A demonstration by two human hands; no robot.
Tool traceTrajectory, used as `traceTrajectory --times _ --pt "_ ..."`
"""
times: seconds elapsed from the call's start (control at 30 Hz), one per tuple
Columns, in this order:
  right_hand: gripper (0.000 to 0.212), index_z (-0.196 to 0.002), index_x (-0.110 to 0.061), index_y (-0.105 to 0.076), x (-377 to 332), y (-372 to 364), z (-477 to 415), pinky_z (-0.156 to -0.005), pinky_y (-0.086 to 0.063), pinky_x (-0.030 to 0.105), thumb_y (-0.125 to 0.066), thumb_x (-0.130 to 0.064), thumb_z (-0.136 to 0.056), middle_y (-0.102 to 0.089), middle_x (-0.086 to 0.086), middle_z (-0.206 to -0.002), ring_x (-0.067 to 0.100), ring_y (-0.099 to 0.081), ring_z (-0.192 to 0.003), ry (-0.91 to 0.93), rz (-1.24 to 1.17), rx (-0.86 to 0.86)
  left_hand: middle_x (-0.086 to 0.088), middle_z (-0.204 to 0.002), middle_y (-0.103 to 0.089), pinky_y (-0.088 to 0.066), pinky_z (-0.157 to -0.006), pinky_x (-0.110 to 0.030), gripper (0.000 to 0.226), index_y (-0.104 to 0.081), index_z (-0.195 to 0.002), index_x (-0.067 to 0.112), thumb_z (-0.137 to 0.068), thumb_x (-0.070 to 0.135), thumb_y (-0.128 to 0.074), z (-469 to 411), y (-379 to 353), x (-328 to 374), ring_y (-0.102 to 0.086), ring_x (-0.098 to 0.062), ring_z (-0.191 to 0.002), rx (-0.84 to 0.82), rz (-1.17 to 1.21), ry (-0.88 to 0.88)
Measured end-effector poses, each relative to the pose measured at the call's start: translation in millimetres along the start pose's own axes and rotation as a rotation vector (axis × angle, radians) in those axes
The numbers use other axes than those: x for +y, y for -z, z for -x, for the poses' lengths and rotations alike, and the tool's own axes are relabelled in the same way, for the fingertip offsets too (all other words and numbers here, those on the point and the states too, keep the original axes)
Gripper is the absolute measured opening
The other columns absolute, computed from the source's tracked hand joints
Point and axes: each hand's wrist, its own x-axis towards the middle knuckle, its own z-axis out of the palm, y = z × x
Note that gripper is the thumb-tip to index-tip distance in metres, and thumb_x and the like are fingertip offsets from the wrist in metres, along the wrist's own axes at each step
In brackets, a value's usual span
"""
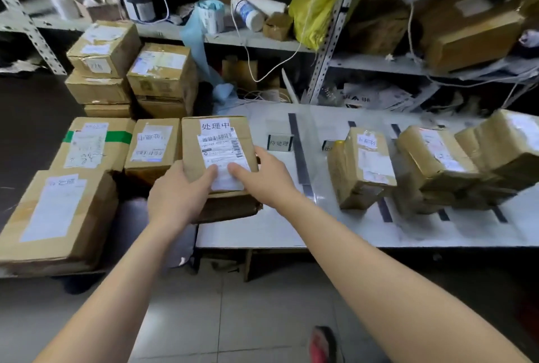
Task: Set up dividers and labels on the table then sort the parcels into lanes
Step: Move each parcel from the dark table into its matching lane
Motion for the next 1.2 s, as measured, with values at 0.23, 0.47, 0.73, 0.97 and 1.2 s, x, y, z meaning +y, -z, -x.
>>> traceTrajectory --times 0.23,0.47,0.73,0.97,1.2 --pt "0.043 -0.124 -0.034 -0.058 53.5 150.0 -9.0 -0.093 -0.055 0.043 -0.065 -0.054 -0.087 -0.068 -0.013 -0.118 0.015 -0.064 -0.106 0.018 -0.003 0.157 0.002 -0.123 -0.066 -0.049 -0.091 -0.039 0.052 -0.059 -0.131 0.023 -0.094 0.059 -0.051 22.4 -85.4 132.7 -0.061 -0.025 -0.109 -0.078 0.099 -0.122" --pt "0.042 -0.127 -0.031 -0.058 124.7 277.4 -24.1 -0.095 -0.054 0.04 -0.065 -0.049 -0.091 -0.068 -0.009 -0.12 0.017 -0.064 -0.108 -0.025 0.002 0.252 0.008 -0.121 -0.068 -0.054 -0.097 -0.044 0.058 -0.058 -0.129 0.028 -0.084 0.065 -0.057 33.5 -183.8 241.3 -0.065 -0.019 -0.109 -0.283 0.243 -0.136" --pt "0.051 -0.132 -0.026 -0.056 174.7 318.3 -40.1 -0.094 -0.055 0.045 -0.063 -0.054 -0.089 -0.066 -0.004 -0.127 0.021 -0.063 -0.11 -0.102 0.095 0.242 0.008 -0.122 -0.068 -0.058 -0.091 -0.044 0.08 -0.054 -0.135 0.033 -0.065 0.07 -0.066 15.6 -251.5 266.2 -0.067 -0.018 -0.107 -0.425 0.271 -0.067" --pt "0.058 -0.137 -0.024 -0.05 185.1 314.9 -47.5 -0.088 -0.056 0.041 -0.061 -0.057 -0.091 -0.066 0.001 -0.125 0.024 -0.064 -0.106 -0.158 0.277 0.208 0.005 -0.129 -0.065 -0.056 -0.096 -0.044 0.069 -0.051 -0.139 0.029 -0.079 0.06 -0.065 25.5 -259.3 266.7 -0.064 -0.018 -0.111 -0.434 0.216 -0.07" --pt "0.067 -0.147 -0.019 -0.042 149.8 306.2 -40.6 -0.102 -0.042 0.044 -0.056 -0.058 -0.093 -0.052 0.008 -0.142 0.031 -0.046 -0.129 -0.058 0.596 0.304 -0.008 -0.156 -0.045 -0.041 -0.113 -0.046 0.078 -0.033 -0.157 0.016 -0.096 0.061 -0.052 22.0 -226.4 262.4 -0.047 -0.029 -0.138 -0.341 -0.108 -0.206"
